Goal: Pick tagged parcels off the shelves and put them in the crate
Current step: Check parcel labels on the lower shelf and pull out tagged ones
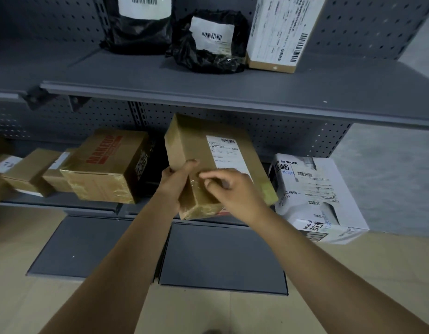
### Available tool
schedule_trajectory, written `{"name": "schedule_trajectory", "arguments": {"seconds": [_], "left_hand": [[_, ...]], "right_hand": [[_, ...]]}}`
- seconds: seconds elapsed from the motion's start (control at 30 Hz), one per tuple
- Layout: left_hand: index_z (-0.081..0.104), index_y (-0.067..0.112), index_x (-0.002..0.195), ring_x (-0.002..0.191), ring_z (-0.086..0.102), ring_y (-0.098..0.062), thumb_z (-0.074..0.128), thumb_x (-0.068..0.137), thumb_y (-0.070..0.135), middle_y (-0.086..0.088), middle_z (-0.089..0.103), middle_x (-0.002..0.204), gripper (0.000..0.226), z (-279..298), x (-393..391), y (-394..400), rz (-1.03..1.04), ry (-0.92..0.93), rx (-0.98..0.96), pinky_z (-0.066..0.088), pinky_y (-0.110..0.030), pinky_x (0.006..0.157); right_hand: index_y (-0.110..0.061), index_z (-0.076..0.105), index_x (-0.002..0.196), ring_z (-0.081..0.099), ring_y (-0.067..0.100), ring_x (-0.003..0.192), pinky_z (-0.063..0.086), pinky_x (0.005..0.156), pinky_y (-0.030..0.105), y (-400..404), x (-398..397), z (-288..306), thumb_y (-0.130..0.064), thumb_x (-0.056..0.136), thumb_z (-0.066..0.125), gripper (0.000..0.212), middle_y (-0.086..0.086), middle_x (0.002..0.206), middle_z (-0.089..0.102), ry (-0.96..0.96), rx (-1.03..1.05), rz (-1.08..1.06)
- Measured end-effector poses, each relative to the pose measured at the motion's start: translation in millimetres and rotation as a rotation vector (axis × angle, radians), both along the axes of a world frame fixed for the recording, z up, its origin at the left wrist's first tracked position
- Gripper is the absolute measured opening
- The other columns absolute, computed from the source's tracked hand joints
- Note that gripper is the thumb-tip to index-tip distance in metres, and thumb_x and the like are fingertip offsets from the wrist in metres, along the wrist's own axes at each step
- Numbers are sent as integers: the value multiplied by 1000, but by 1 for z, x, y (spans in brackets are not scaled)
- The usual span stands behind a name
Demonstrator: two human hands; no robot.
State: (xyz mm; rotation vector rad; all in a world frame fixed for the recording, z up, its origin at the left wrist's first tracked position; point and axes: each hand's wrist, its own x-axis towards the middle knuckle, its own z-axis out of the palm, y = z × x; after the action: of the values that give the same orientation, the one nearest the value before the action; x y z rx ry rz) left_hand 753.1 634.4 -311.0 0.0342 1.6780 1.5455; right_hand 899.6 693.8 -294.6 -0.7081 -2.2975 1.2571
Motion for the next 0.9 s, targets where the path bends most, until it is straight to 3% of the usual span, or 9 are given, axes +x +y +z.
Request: {"name": "schedule_trajectory", "arguments": {"seconds": [0.1,0.17,0.23,0.3,0.4,0.57,0.7,0.8,0.9], "left_hand": [[52,27,132,104,67,-32,85,59,50,-5,69,118,83,-7,-11,-19,-50,-15,13,52,-55,92],[56,24,130,106,68,-32,81,70,46,-6,71,117,69,-9,-18,-32,-85,-49,66,52,-56,93],[58,20,129,108,69,-32,74,80,42,-7,72,118,56,-15,-26,-44,-131,-122,131,52,-54,94],[58,20,132,110,68,-32,72,81,44,-7,71,121,58,-19,-30,-53,-168,-173,167,53,-51,93],[59,19,131,109,69,-30,69,81,45,-8,71,122,57,-22,-29,-56,-203,-199,186,55,-46,86],[59,23,129,108,69,-27,68,85,50,-5,72,120,53,-27,-26,-41,-225,-137,99,54,-47,90],[52,28,131,101,66,-19,70,88,38,3,68,115,48,-36,-17,-21,-270,33,-44,56,-37,76],[50,31,136,111,63,-20,72,85,42,5,66,124,56,-50,-16,-11,-296,104,-78,54,-44,90],[50,26,136,115,59,-19,67,90,40,6,63,124,52,-62,-13,-1,-299,200,-115,48,-39,97]], "right_hand": [[-23,69,119,57,4,113,44,99,23,33,9,-12,-23,93,63,27,-5,125,65,-58,-8,-186],[-25,59,130,55,15,119,43,102,31,57,22,-24,-36,89,65,43,0,131,59,-205,2,-359],[-26,48,138,57,22,119,45,103,39,69,38,-34,-50,83,69,63,1,134,58,-276,-239,-423],[-28,49,134,63,22,113,47,102,45,72,50,-41,-61,70,74,77,0,129,64,-207,-652,-352],[-29,59,127,66,25,112,48,102,53,72,65,-52,-58,61,77,74,2,121,71,-124,-978,-225],[-29,61,130,67,24,113,55,91,47,76,69,-73,-52,67,78,69,1,123,71,64,-967,-293],[-28,58,132,67,22,113,55,94,50,81,69,-87,-51,64,83,76,0,127,68,109,-933,-364],[-29,55,133,64,22,117,49,102,51,84,70,-96,-53,70,79,71,-2,127,67,60,-909,-415],[-20,51,135,60,24,118,46,106,46,85,65,-102,-59,82,64,67,1,127,65,-134,-694,-502]]}}
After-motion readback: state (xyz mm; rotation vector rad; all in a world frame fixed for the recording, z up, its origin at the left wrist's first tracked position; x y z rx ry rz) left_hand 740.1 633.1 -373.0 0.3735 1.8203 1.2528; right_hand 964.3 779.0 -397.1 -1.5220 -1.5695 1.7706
